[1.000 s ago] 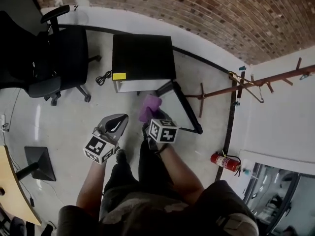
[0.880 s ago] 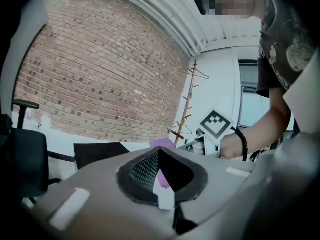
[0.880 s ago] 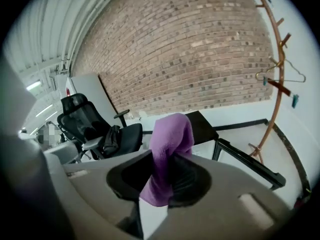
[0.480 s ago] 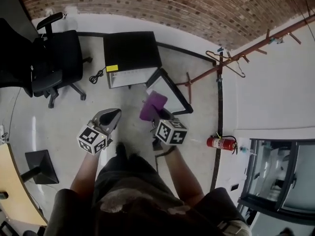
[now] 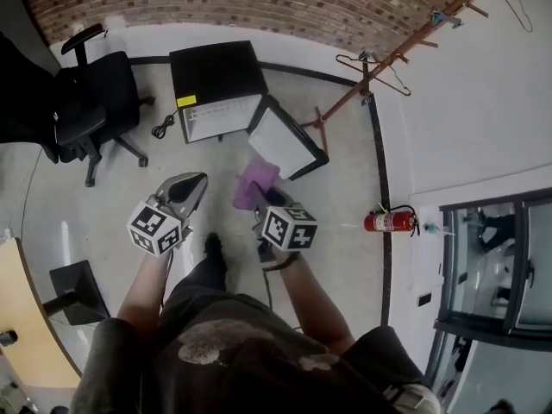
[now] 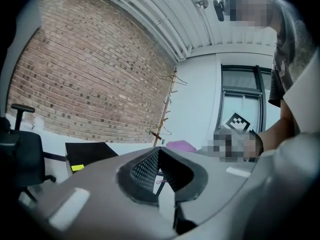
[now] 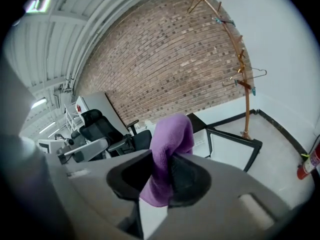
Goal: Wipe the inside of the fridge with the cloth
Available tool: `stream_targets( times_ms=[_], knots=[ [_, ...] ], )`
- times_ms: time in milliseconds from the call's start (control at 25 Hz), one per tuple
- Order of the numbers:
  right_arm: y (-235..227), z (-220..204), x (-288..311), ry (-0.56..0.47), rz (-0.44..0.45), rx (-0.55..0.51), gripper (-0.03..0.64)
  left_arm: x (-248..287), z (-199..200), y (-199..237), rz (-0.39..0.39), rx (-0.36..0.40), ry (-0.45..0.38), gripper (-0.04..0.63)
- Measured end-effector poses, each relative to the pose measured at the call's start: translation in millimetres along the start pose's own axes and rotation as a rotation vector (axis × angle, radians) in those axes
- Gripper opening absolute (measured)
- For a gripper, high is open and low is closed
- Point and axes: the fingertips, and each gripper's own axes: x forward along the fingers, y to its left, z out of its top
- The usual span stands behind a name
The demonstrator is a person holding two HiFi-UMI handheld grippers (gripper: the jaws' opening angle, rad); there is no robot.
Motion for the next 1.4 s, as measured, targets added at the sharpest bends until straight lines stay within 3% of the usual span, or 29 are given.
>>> stream_targets(
  times_ms=[360,640,960,1400],
  knots=[
    [-5.3,-88.0,-138.5,-0.027,-0.049,0.035,0.077,-69.1,-32.0,-125.4,-0.057,0.023,0.009,0.017],
    [18.2,-142.1,-190.6,-0.028,-0.025,0.059,0.077,-127.3,-49.5,-198.3,-0.087,0.035,0.008,0.017],
    [62.2,-172.4,-204.6,0.014,0.05,0.034,0.077,-179.6,-57.9,-215.1,-0.033,0.012,0.016,0.017],
    [145.9,-192.7,-201.6,0.015,0.122,-0.014,0.075,-248.0,-59.1,-203.4,-0.054,-0.008,-0.008,0.017]
  ],
)
